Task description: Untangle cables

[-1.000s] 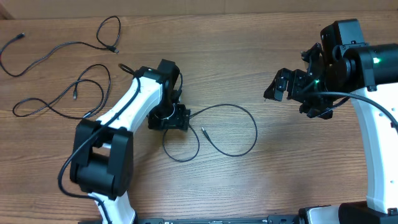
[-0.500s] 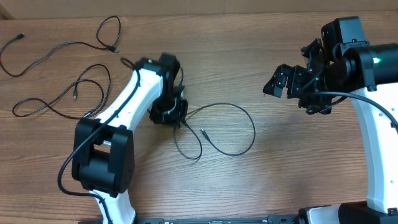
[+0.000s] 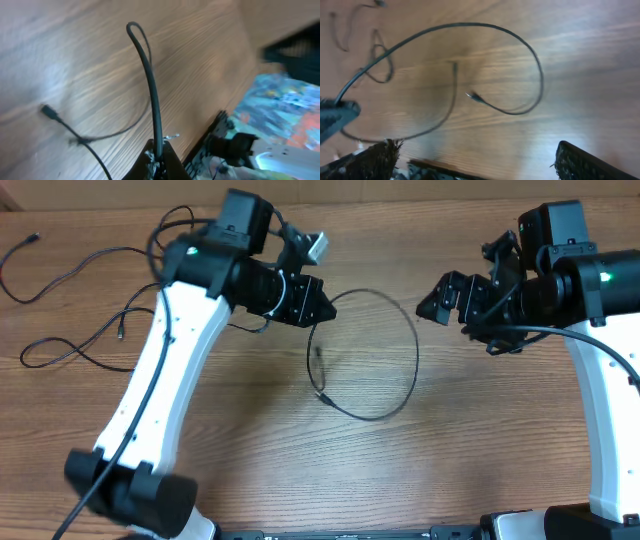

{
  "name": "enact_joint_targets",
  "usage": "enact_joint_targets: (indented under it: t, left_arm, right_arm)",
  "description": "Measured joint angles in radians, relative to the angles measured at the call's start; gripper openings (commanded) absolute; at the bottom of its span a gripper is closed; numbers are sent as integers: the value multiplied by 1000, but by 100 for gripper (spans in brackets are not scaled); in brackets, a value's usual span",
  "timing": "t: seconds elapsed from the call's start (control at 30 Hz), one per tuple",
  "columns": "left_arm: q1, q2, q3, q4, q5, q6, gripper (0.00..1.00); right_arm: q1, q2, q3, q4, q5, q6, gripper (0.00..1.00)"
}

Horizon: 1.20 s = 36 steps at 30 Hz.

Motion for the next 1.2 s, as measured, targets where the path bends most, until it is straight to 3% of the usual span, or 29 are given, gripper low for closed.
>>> enact_joint_targets:
  t: [0.17,0.4,0.6,0.9,1.1,1.2]
  left_arm:
    - [0,-63,3,59,76,-58,4]
    - [0,-99,4,116,189,-304,4]
    - [0,-115,4,259,322,-480,4]
    - [0,-126,5,559,523,-743,4]
    - [0,-139,5,588,592,-829,4]
    - [0,-140,5,588,603,-861,4]
  right_arm:
    - [1,0,0,65,-65,-91,100]
    - [1,0,0,125,-108,-333,99]
    - [34,0,0,135,-153,-483,96]
    - [61,0,0,227,-102,-546,100]
    - [61,0,0,315,-42,-550,100]
    - [61,0,0,362,-29,-547,88]
